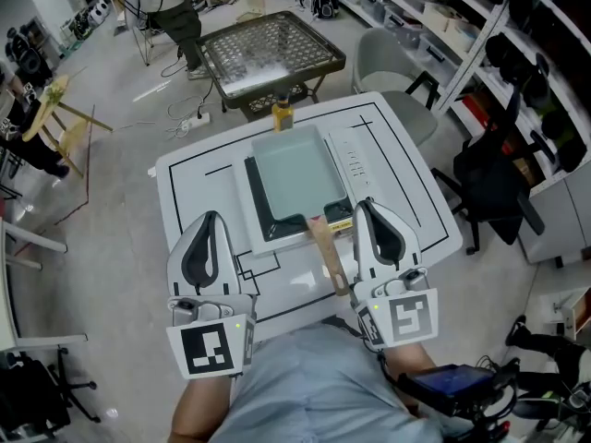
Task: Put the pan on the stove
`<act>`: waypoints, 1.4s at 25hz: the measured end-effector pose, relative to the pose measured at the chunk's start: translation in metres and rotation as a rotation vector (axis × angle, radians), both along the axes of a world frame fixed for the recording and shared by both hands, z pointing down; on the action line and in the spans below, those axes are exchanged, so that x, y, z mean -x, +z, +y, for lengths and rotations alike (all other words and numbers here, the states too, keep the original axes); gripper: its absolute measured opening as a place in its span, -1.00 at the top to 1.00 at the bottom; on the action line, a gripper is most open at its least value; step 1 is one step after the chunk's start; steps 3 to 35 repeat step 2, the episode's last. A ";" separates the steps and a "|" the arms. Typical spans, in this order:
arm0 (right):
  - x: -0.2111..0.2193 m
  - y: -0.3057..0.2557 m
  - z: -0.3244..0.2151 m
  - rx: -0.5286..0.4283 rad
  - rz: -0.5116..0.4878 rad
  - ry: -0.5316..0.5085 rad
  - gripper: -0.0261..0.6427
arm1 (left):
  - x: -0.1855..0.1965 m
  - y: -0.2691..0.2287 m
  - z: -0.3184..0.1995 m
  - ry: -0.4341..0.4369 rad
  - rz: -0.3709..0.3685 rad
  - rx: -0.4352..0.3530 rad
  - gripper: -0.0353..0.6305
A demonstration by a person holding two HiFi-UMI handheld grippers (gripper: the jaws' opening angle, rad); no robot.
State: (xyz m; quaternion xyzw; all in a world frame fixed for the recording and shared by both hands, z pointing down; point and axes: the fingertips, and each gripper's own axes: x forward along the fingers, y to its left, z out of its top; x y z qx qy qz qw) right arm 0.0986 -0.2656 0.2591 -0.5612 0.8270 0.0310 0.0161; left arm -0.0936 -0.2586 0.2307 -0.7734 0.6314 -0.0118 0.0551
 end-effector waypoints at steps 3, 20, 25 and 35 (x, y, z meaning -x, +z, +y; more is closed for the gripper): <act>-0.002 0.003 0.000 0.002 -0.005 -0.003 0.78 | -0.002 0.001 0.000 0.000 0.001 -0.002 0.84; -0.002 0.003 0.000 0.002 -0.005 -0.003 0.78 | -0.002 0.001 0.000 0.000 0.001 -0.002 0.84; -0.002 0.003 0.000 0.002 -0.005 -0.003 0.78 | -0.002 0.001 0.000 0.000 0.001 -0.002 0.84; -0.002 0.003 0.000 0.002 -0.005 -0.003 0.78 | -0.002 0.001 0.000 0.000 0.001 -0.002 0.84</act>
